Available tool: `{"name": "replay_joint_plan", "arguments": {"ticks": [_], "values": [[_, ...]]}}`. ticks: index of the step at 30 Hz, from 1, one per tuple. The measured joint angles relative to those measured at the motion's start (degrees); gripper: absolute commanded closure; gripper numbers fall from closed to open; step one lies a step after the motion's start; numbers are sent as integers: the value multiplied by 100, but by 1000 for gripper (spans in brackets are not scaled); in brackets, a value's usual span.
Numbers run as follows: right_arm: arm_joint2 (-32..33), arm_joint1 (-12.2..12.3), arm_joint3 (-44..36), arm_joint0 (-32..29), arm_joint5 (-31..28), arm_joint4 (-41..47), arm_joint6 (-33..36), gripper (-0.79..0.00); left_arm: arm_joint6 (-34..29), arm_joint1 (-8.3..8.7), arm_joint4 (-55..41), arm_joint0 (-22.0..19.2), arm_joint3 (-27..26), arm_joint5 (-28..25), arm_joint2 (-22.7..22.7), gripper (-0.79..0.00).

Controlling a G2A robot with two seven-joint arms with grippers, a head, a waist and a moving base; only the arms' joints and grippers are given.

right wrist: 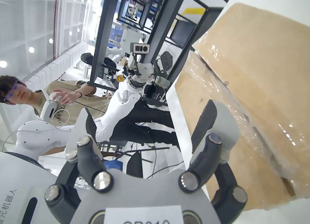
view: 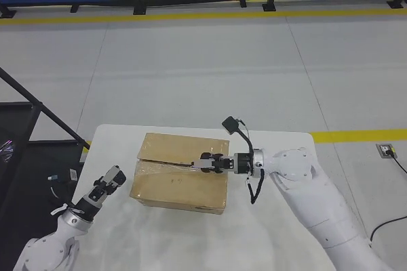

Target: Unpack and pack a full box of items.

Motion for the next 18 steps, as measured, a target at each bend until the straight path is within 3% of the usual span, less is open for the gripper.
{"name": "replay_joint_plan", "arguments": {"ticks": [10,18], "values": [[-974,-465,1637,922,12,108,16,-785,26,-7,-11,114,-33,-66,-58,-785],[-1096,-620,2240,1073,-118,136,-260,-785,-2,-10,1,156,-117,-42,-81,-785]]}}
